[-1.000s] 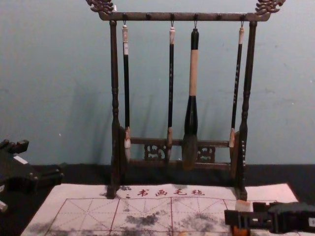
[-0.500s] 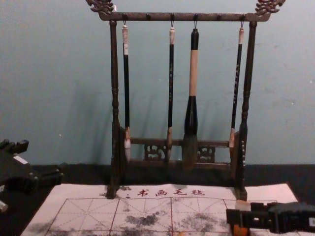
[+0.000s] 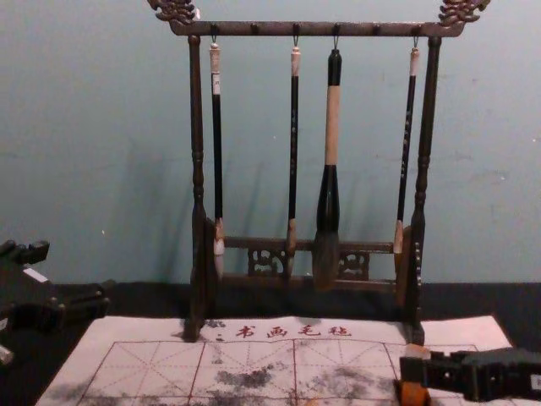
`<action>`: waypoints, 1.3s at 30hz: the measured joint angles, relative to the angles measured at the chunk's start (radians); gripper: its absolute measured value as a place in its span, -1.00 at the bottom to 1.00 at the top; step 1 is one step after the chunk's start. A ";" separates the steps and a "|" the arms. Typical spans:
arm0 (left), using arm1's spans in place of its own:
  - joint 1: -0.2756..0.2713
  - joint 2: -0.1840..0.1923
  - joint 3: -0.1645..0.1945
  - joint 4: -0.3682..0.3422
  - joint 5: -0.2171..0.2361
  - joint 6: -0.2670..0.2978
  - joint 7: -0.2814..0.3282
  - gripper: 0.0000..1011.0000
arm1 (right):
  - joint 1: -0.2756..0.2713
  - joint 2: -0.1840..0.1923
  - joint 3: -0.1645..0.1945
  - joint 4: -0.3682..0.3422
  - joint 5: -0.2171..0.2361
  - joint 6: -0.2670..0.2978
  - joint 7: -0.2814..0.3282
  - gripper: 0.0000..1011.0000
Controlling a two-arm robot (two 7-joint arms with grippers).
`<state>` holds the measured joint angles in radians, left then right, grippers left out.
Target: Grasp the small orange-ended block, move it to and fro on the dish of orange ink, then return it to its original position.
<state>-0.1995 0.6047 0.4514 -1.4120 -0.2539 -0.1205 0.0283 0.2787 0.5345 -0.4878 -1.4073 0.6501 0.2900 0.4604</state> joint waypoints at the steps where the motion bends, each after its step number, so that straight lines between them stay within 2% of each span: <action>1: 0.000 0.000 0.000 0.000 0.000 0.000 0.000 0.98 | 0.000 0.000 0.000 0.000 0.000 0.000 0.000 -0.24; 5: 0.000 0.000 0.000 0.000 0.000 0.000 0.000 0.98 | 0.000 0.000 0.000 0.000 0.000 0.000 0.000 -0.51; 6: 0.000 0.000 0.000 0.000 0.000 0.000 0.000 0.98 | 0.000 0.000 0.000 0.000 0.000 0.000 0.000 -0.51; 11: 0.000 0.000 0.000 0.000 0.000 0.000 0.000 0.98 | 0.000 0.000 0.000 0.000 0.000 0.000 0.000 -0.79; 28: 0.000 0.000 0.000 0.000 0.000 0.000 0.000 0.98 | -0.010 0.007 0.004 -0.021 0.012 -0.003 0.002 -0.79; 34: 0.000 0.000 0.000 0.000 0.000 0.000 0.000 0.98 | -0.031 0.033 0.018 -0.089 0.011 -0.016 -0.024 -0.79; 39: 0.000 0.000 0.000 0.000 0.000 0.000 0.000 0.98 | -0.051 0.060 0.029 -0.161 -0.041 -0.056 -0.059 -0.79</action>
<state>-0.1995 0.6047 0.4514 -1.4120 -0.2539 -0.1205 0.0283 0.2275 0.5942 -0.4591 -1.5682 0.6095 0.2337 0.4018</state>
